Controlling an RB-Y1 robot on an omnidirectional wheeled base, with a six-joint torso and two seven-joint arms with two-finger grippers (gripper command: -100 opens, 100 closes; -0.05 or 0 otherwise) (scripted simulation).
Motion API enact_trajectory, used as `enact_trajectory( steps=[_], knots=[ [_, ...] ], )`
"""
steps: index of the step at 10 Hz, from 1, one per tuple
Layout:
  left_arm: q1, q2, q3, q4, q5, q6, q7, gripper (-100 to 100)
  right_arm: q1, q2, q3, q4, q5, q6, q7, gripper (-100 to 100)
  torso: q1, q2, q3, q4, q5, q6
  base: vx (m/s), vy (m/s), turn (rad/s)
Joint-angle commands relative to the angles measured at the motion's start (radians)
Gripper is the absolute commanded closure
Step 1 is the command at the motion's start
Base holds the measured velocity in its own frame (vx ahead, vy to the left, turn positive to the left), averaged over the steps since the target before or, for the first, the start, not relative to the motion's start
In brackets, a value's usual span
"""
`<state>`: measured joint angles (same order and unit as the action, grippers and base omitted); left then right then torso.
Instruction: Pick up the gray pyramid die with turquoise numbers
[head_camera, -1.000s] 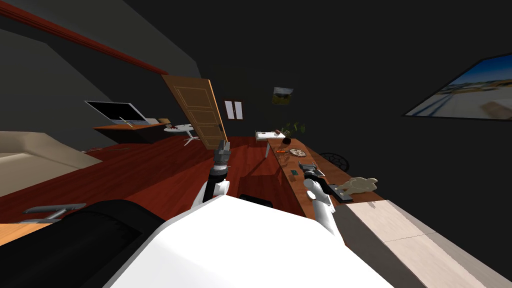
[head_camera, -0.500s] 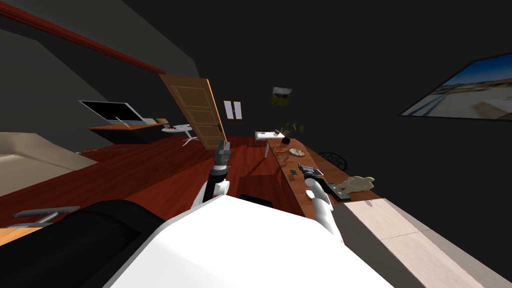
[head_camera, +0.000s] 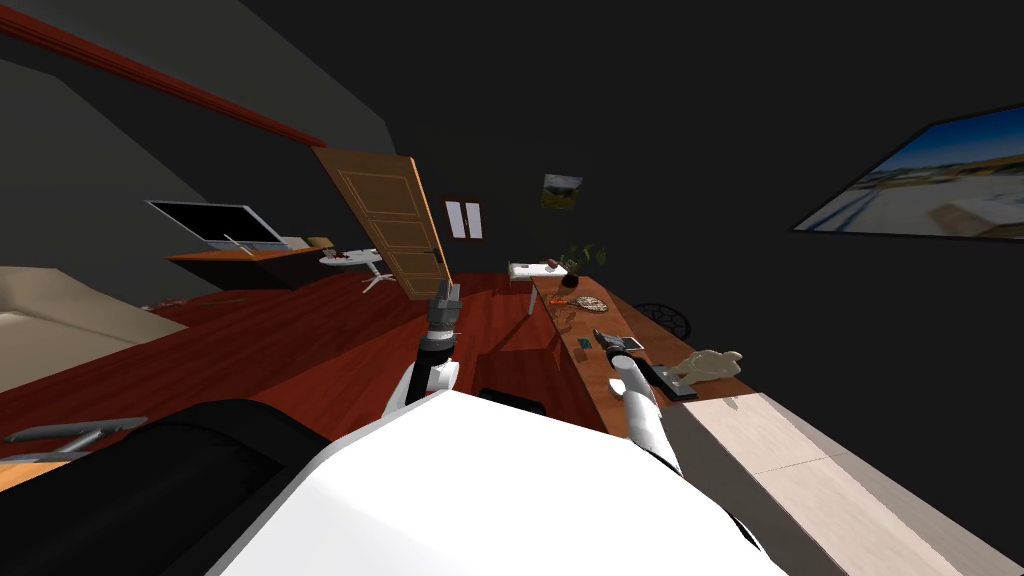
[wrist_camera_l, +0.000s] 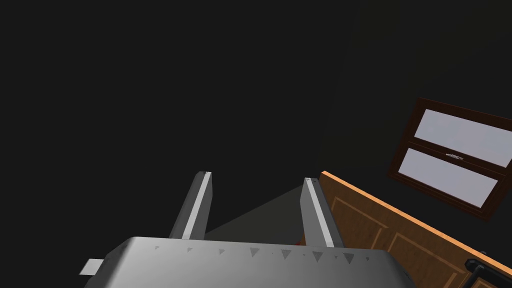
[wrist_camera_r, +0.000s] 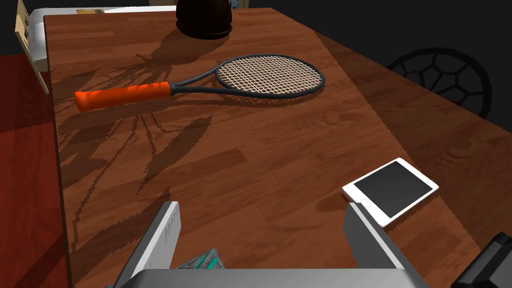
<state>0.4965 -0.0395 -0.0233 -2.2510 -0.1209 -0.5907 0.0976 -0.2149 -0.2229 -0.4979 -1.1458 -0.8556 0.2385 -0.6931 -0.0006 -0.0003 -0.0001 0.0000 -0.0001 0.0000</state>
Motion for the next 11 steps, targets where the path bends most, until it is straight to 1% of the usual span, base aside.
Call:
enact_trajectory(
  steps=[1,2,3,4,5,6,7,8,9,10,11],
  knots=[
    [0.0,0.0,0.0,0.0,0.0,0.0,0.0,0,-0.024,0.004,-0.036,0.05,-0.049,0.044,-0.02,-100,0.0,0.0,0.0,0.0,0.0,0.0,0.003,-0.015,-0.033],
    [0.0,0.0,0.0,0.0,0.0,0.0,0.0,0,-0.024,0.004,-0.036,0.063,-0.049,0.044,-0.02,-100,0.0,0.0,0.0,0.0,0.0,0.0,0.005,-0.016,-0.013],
    [0.0,0.0,0.0,0.0,0.0,0.0,0.0,0,-0.05,0.006,-0.07,0.114,-0.094,0.078,-0.038,-100,-0.001,0.0,0.0,0.0,0.0,0.0,0.0,-0.031,-0.034],
    [0.0,0.0,0.0,0.0,0.0,0.0,0.0,0,-0.05,0.006,-0.07,0.122,-0.094,0.082,-0.038,-100,-0.001,0.0,0.0,0.0,0.0,0.0,-0.003,-0.028,-0.011],
    [0.0,0.0,0.0,0.0,0.0,0.0,0.0,0,-0.075,0.009,-0.102,0.15,-0.132,0.118,-0.055,-100,-0.001,0.0,0.0,0.0,0.0,0.0,-0.001,-0.032,-0.024],
    [0.0,0.0,0.0,0.0,0.0,0.0,0.0,0,-0.075,0.009,-0.102,0.178,-0.137,0.118,-0.055,-100,-0.001,0.0,0.0,0.0,0.0,0.0,0.005,-0.026,-0.01],
    [0.0,0.0,0.0,0.0,0.0,0.0,0.0,0,-0.098,0.012,-0.134,0.218,-0.179,0.153,-0.07,-100,-0.001,0.0,0.0,0.0,0.0,0.0,0.008,-0.027,-0.029],
    [0.0,0.0,0.0,0.0,0.0,0.0,0.0,0,-0.098,0.012,-0.134,0.232,-0.179,0.153,-0.07,-100,-0.001,0.0,0.0,0.0,0.0,0.0,0.007,-0.023,-0.012],
    [0.0,0.0,0.0,0.0,0.0,0.0,0.0,0,-0.12,0.015,-0.164,0.274,-0.22,0.186,-0.084,-100,-0.001,0.0,0.0,0.0,0.0,0.0,0.006,-0.027,-0.027],
    [0.0,0.0,0.0,0.0,0.0,0.0,0.0,0,-0.12,0.015,-0.164,0.284,-0.22,0.186,-0.084,-100,-0.001,0.0,0.0,0.0,0.0,0.0,0.005,-0.023,-0.01],
    [0.0,0.0,0.0,0.0,0.0,0.0,0.0,0,-0.139,0.018,-0.193,0.307,-0.253,0.217,-0.096,-100,-0.001,0.0,0.0,0.0,0.0,0.0,0.012,-0.033,-0.023]
  ],
)
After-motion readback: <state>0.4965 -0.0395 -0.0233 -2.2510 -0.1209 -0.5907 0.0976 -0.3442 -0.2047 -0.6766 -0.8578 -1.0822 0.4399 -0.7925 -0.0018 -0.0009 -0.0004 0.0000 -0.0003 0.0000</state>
